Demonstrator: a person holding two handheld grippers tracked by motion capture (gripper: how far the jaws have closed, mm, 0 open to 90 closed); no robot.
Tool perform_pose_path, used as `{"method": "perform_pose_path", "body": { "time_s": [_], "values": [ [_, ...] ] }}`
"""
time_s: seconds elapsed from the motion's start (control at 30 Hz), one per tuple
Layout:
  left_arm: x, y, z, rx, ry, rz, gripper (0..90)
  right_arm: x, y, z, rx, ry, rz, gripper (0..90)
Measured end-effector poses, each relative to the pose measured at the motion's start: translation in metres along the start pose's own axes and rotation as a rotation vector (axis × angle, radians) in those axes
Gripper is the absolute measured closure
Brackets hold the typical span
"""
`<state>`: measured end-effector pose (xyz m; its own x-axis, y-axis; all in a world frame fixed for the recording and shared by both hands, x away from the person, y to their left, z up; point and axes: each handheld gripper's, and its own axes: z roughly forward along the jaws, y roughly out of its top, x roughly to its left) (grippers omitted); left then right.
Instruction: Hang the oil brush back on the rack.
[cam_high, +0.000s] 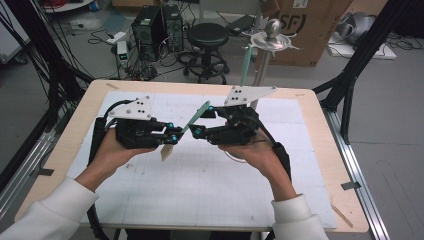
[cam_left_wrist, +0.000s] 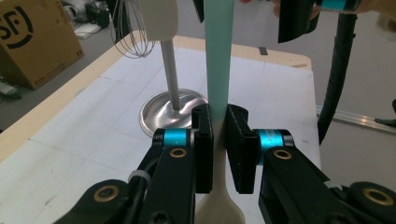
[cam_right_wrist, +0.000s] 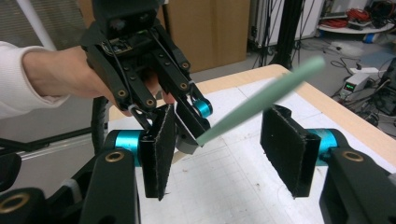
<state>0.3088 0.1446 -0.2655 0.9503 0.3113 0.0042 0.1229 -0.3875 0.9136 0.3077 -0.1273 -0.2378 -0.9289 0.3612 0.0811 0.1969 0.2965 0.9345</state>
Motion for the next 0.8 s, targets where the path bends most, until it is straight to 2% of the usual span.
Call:
{"method": "perform_pose_path", "body": {
  "time_s": [0.2,0.3,0.43,0.5,0.67,0.8],
  "values": [
    [0.0010,0.0003,0.0019,0.012,0.006,0.004,81.6,-0.0032,0.0014,0.0006,-0.004,-0.012,0.009,48.5],
    [-0.0003,0.0002,0.0050,0.017,0.006,0.007,81.6,-0.0034,0.0024,0.0026,0.002,-0.010,0.014,53.6],
    [-0.0002,-0.0004,0.0062,0.009,0.016,0.005,81.6,-0.0038,0.0033,0.0037,0.005,-0.038,0.005,62.1],
    [-0.0003,-0.0003,0.0055,0.010,0.022,0.003,81.7,-0.0048,0.0029,0.0028,0.004,-0.039,0.021,63.3],
    [-0.0010,-0.0002,0.0071,0.013,0.032,0.006,81.6,-0.0062,0.0023,0.0030,-0.002,-0.052,0.018,69.0],
    [-0.0006,-0.0006,0.0088,0.032,0.041,0.012,81.6,-0.0061,0.0016,0.0049,0.001,-0.037,0.048,72.2]
  ]
}}
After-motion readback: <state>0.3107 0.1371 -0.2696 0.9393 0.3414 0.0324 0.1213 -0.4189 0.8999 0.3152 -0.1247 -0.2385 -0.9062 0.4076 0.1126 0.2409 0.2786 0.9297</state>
